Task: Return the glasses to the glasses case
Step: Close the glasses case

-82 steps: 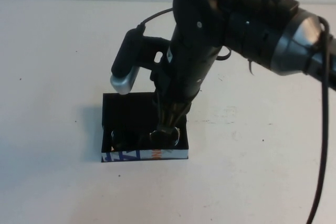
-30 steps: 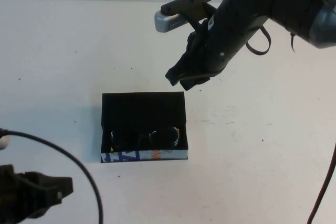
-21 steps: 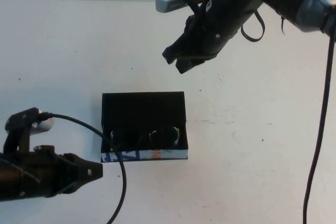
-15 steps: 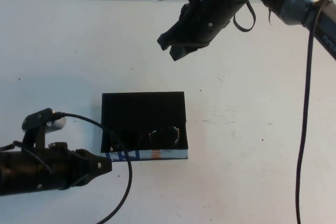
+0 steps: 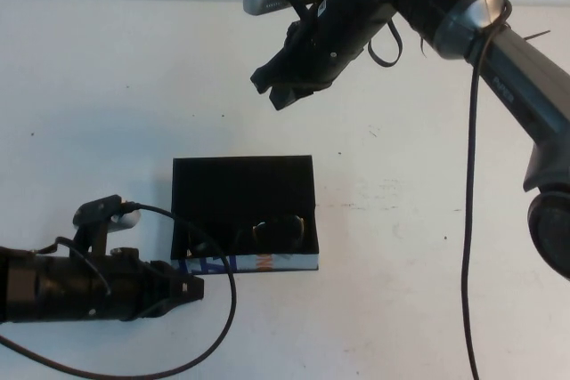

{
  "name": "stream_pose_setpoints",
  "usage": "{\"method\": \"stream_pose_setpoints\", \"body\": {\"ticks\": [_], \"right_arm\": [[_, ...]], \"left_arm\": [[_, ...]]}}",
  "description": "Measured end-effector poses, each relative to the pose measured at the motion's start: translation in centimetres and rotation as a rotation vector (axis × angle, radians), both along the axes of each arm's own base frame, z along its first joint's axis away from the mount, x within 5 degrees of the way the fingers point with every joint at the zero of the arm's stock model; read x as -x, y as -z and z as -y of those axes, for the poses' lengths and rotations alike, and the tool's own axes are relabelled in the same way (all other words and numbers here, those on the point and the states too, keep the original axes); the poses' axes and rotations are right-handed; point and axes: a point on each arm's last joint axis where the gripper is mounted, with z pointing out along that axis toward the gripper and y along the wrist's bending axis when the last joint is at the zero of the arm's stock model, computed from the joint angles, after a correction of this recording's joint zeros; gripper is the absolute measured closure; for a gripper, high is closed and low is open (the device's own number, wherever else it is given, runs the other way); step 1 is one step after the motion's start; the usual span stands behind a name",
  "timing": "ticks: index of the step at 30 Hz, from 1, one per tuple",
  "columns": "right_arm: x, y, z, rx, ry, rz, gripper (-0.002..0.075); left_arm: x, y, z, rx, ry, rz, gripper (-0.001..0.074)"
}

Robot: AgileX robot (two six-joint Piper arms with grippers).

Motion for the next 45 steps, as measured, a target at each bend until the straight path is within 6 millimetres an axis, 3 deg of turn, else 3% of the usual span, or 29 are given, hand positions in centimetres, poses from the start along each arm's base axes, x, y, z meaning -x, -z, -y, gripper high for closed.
{"method": "stream_pose_setpoints", "body": {"ticks": [7,16,21,45], "right_arm": [[-0.8,1.5,0.2,-0.035,-0.001,-0.044,0.0734],[-1.7,6.2,-0.8,-0.048,-0.023,-0.133,0.0734],[-1.9,7.5,-1.0,-0.042,-0.024,-0.157,0.0734],[-1.3,7.3,-1.0,-0.072,-0.008,-0.21,0.0734]], "left_arm": [[-0.3,0.0,0.0,-0.02,0.01,0.028,0.0739],[-0.4,0.0,-0.1,-0.027,0.017,0.041,0.0739],[-0.4,0.0,-0.1,-0.028,0.019,0.043,0.0738],[-0.4,0.0,-0.1,-0.03,0.02,0.047,0.0739]]}}
